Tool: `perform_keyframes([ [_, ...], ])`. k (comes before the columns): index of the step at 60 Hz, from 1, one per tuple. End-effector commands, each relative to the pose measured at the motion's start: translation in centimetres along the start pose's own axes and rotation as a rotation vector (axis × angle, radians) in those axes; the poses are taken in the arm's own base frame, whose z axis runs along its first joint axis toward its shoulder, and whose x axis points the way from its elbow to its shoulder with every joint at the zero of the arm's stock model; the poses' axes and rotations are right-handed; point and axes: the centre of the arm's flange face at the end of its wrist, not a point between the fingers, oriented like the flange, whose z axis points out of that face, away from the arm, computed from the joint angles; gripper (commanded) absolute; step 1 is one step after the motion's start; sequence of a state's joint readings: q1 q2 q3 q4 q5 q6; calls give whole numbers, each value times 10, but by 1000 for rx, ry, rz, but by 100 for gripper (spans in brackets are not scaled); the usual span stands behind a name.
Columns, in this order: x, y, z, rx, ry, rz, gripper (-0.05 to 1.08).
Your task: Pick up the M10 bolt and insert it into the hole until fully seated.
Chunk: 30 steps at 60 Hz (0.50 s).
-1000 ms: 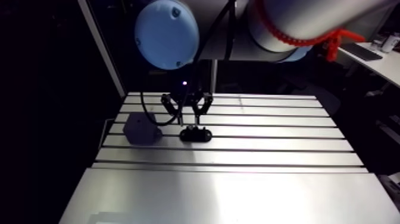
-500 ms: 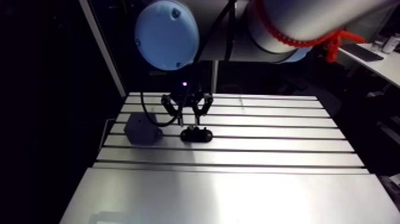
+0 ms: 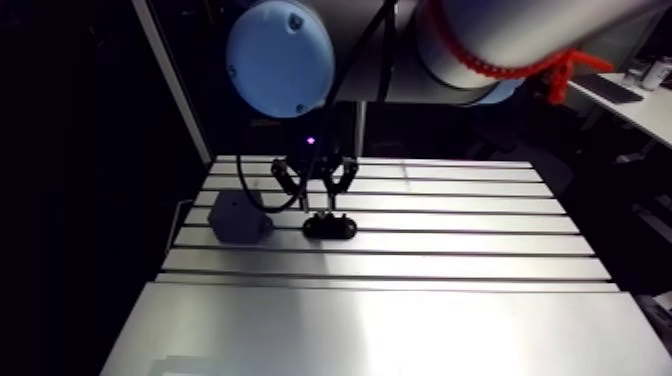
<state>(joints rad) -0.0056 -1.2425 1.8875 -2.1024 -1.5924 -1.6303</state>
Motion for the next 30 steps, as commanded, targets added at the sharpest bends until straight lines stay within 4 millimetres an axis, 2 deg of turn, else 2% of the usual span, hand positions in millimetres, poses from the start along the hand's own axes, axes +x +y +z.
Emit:
perform_keyframes([
  [1, 0, 1, 0, 0, 0, 0, 52],
  [30, -3, 3, 6, 1, -15, -1, 52],
])
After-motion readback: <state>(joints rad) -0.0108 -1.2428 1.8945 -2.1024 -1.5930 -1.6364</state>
